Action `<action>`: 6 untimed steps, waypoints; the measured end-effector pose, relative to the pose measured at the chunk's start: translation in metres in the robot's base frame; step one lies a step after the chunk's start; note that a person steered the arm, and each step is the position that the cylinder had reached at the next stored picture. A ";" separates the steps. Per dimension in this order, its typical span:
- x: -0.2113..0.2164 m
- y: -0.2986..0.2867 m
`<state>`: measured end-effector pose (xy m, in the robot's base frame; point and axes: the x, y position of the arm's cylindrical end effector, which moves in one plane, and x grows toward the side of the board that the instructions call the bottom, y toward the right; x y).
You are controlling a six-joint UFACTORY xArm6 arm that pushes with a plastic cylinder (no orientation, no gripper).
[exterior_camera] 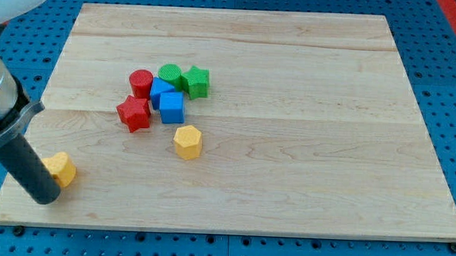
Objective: Move yourself to the right side of the yellow hexagon
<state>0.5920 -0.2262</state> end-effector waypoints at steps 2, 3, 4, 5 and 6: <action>0.012 0.179; -0.020 0.230; -0.061 0.259; -0.088 0.272; -0.099 0.269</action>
